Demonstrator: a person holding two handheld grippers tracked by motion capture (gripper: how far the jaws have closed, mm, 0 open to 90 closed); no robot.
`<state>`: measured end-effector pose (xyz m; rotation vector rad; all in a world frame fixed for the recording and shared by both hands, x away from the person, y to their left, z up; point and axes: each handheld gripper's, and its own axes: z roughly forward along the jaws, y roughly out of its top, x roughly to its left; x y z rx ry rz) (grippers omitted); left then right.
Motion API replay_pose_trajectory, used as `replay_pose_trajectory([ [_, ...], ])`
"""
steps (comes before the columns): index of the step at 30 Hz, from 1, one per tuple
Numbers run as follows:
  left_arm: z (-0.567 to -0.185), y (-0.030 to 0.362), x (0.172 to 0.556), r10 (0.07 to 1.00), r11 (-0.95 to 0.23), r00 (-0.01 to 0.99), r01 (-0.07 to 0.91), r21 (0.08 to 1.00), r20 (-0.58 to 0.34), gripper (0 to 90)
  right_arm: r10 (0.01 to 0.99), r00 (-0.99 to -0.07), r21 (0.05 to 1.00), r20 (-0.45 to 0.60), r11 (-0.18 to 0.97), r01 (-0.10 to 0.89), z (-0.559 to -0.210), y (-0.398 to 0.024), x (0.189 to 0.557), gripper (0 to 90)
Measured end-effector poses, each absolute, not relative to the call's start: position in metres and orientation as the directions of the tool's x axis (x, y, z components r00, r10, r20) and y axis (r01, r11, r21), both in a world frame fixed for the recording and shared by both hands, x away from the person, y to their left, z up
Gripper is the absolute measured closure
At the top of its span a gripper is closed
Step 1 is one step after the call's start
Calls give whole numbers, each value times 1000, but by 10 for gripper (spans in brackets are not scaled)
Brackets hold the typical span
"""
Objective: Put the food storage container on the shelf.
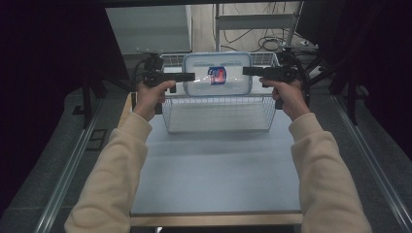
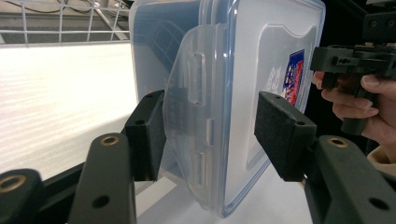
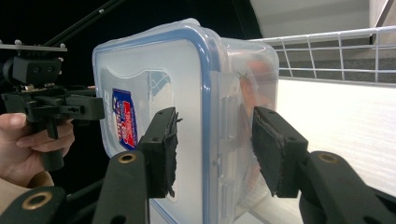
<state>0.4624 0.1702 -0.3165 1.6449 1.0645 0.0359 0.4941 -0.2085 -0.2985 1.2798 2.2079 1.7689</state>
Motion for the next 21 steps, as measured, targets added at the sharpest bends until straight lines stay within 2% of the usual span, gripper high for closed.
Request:
replay_pose_trajectory([
  [13, -314, 164, 480, 679, 34, 556, 629, 777, -480, 396, 629, -623, 817, 465, -34, 576, -301, -206, 504, 504],
  [21, -320, 164, 492, 658, 62, 531, 668, 741, -534, 372, 676, -597, 809, 432, 2, 588, -304, -201, 513, 472],
])
